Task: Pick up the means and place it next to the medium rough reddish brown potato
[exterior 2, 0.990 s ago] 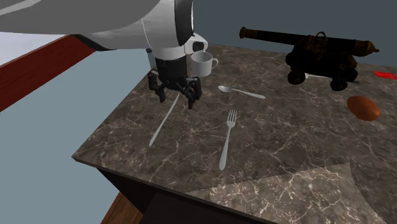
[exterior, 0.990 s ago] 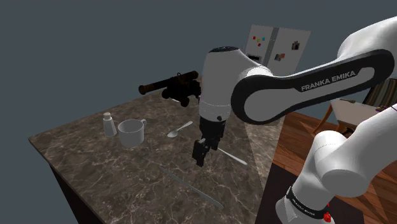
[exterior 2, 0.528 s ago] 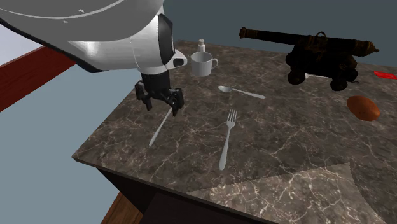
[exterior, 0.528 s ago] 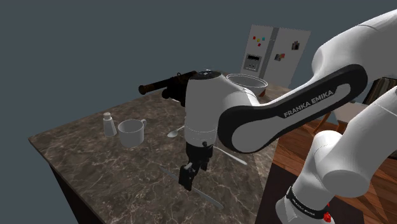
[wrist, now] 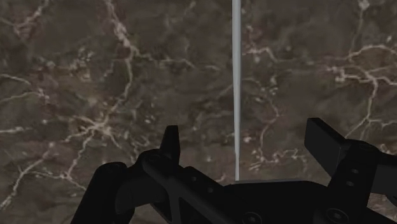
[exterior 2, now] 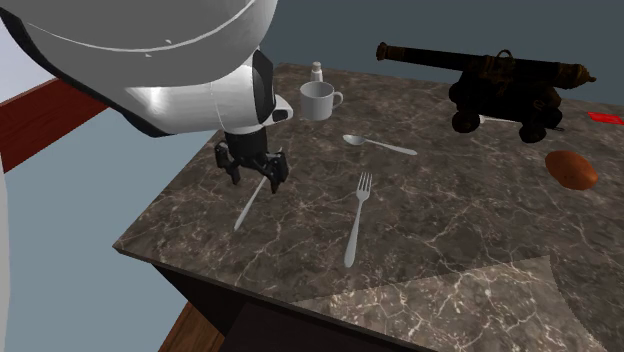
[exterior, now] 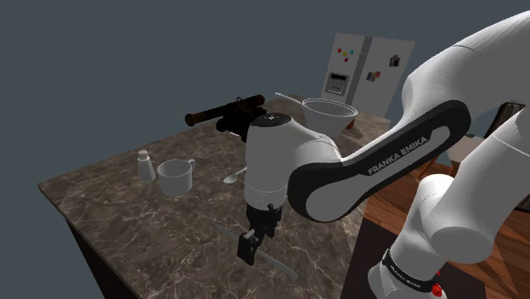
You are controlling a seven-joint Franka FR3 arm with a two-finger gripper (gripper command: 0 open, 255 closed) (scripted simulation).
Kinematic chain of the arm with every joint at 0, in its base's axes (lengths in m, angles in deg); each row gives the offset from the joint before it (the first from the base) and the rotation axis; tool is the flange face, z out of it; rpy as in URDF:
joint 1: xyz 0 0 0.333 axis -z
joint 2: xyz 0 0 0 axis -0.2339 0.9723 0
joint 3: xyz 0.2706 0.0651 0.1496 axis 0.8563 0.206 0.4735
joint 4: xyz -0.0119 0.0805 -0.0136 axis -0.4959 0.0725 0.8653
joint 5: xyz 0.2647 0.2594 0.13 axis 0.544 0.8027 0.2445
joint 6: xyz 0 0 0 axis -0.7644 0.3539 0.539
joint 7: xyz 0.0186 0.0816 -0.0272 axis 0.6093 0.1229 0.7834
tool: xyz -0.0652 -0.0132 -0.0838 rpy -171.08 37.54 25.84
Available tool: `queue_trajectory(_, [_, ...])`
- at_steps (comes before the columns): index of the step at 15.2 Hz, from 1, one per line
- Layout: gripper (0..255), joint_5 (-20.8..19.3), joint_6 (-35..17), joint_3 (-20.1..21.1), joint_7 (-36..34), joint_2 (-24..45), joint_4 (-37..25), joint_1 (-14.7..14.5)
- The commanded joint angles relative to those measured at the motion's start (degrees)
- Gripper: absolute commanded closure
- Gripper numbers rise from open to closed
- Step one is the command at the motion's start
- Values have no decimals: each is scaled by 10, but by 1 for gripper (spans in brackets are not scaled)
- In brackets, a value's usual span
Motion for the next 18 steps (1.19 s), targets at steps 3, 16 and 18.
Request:
queue_trajectory(3, [0,0,-2,0,0,1,1,0])
queue_trajectory(16, [255,0,-2,0,0,1,1,0])
queue_trajectory(18, [255,4,16,-3,3,-11,-6,-1])
